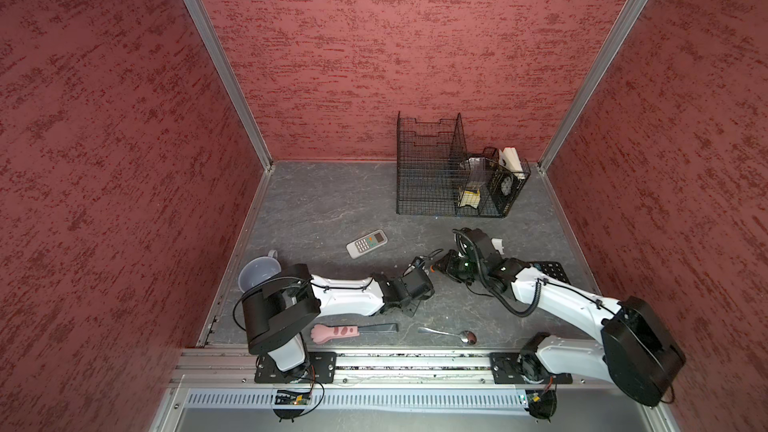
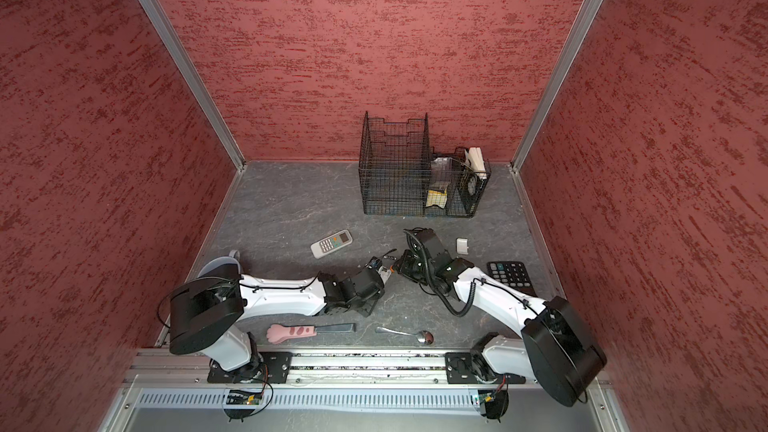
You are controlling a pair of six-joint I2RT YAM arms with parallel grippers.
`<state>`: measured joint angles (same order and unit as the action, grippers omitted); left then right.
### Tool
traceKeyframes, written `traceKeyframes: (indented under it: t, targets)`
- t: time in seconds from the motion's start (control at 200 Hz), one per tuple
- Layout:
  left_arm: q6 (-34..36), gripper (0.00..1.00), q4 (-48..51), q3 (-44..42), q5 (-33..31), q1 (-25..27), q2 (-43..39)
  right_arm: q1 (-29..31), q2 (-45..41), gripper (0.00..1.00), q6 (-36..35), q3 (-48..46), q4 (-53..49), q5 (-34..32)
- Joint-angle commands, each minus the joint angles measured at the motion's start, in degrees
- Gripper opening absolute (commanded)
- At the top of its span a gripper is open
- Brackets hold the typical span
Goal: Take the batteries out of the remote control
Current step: 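Pry the first battery out onto the table with the right gripper's screwdriver, then pry the second battery out of the remote with the screwdriver tip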
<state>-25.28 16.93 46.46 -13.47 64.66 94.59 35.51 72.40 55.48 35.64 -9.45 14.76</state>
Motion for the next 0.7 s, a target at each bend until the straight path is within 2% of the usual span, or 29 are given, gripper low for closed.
traceKeyframes:
  t: [0.0,0.175,0.696]
  targets:
    - [1.28,0.54,4.25,-2.78,8.90,0.99,4.44,0.47,1.60,0.00,-0.30,1.87,6.04,-0.21]
    - [1.20,0.54,4.25,-2.86,8.97,1.07,4.54,0.41,0.66,0.00,-0.71,2.26,5.02,-2.43]
    - [0.06,0.54,4.72,-2.78,8.51,1.14,4.85,0.35,-3.66,0.00,-0.59,1.85,1.35,-3.20]
